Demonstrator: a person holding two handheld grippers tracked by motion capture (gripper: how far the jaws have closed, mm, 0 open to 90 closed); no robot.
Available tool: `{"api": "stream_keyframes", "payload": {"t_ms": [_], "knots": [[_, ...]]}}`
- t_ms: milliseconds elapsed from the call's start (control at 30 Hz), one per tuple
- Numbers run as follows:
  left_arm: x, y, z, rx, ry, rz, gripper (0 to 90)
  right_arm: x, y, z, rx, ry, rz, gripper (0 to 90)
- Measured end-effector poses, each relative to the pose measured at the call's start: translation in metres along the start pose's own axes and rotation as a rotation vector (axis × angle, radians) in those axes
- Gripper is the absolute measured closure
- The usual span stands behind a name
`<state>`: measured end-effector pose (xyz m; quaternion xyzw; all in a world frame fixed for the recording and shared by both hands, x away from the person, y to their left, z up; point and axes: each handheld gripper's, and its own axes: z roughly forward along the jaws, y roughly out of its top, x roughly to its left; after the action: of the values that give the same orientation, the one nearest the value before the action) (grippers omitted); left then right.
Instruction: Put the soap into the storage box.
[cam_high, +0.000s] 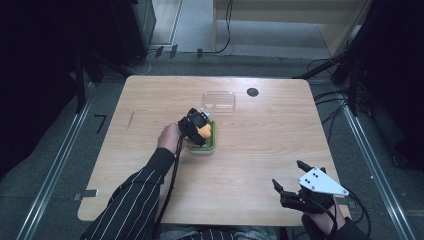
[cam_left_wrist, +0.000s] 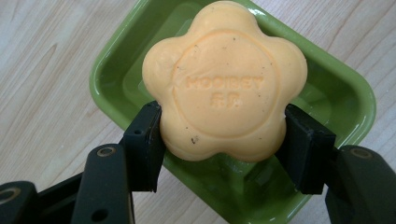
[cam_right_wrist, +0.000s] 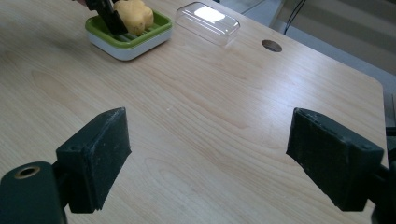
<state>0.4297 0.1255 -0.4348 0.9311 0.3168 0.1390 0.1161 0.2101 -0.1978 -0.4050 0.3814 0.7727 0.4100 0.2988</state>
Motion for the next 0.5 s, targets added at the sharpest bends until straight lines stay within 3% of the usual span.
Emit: {"api": "stream_keyframes", "payload": {"t_ms": [100,500], "knots": [[-0.002,0.0022,0.0029,0.01,-0.003,0.014,39.3,0.0,0.0,0.0,-0.001,0.001,0.0,13.6],[-0.0014,0.0011,0.0078,0.026,-0.003,0.01,39.1,-0.0001,-0.0002,-0.0003,-0.001,0.001,0.001,13.6]]}}
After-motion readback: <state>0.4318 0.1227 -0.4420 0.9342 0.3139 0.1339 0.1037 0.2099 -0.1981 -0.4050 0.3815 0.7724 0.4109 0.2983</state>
